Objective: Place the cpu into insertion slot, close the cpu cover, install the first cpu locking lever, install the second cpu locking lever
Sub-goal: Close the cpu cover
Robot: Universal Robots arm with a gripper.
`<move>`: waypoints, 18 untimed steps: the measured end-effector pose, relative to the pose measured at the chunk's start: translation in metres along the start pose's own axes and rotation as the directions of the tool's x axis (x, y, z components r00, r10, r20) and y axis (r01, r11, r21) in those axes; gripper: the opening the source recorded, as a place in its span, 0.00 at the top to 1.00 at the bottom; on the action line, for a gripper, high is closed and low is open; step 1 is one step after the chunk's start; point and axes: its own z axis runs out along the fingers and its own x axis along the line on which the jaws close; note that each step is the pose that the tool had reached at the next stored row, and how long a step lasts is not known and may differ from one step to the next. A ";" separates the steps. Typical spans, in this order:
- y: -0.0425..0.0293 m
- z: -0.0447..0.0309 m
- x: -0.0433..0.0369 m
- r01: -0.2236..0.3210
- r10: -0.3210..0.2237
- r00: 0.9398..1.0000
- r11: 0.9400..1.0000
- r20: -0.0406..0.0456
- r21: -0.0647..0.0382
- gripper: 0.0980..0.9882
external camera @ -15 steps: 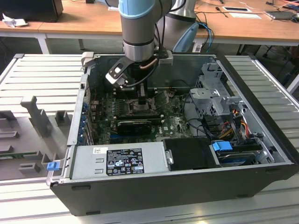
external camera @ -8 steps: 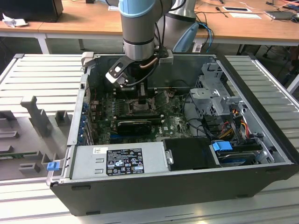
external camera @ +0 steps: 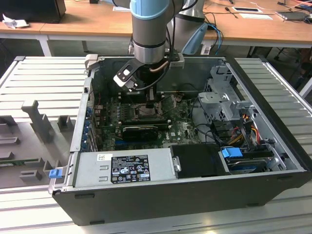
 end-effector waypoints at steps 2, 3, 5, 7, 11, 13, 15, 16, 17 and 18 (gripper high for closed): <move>0.0001 -0.0011 0.0000 0.000 0.000 1.000 1.000 0.000 0.000 0.99; 0.0001 -0.0021 0.0001 0.000 0.000 1.000 1.000 0.000 0.000 0.99; 0.0003 -0.0051 0.0002 0.000 0.000 1.000 1.000 0.000 0.000 0.99; 0.0006 -0.0102 0.0005 0.000 0.000 1.000 1.000 0.000 0.000 0.99; 0.0008 -0.0122 0.0007 0.000 0.000 1.000 1.000 0.001 0.000 0.99; 0.0008 -0.0130 0.0007 0.000 0.000 1.000 1.000 0.002 0.000 0.99; 0.0008 -0.0134 0.0007 0.000 0.000 1.000 1.000 0.001 0.000 0.99; 0.0016 -0.0134 0.0007 0.000 0.000 1.000 1.000 0.001 0.000 0.99; 0.0028 -0.0134 0.0007 0.000 0.000 1.000 1.000 0.001 0.000 0.99; 0.0040 -0.0133 0.0007 0.000 0.000 1.000 1.000 0.001 0.001 0.99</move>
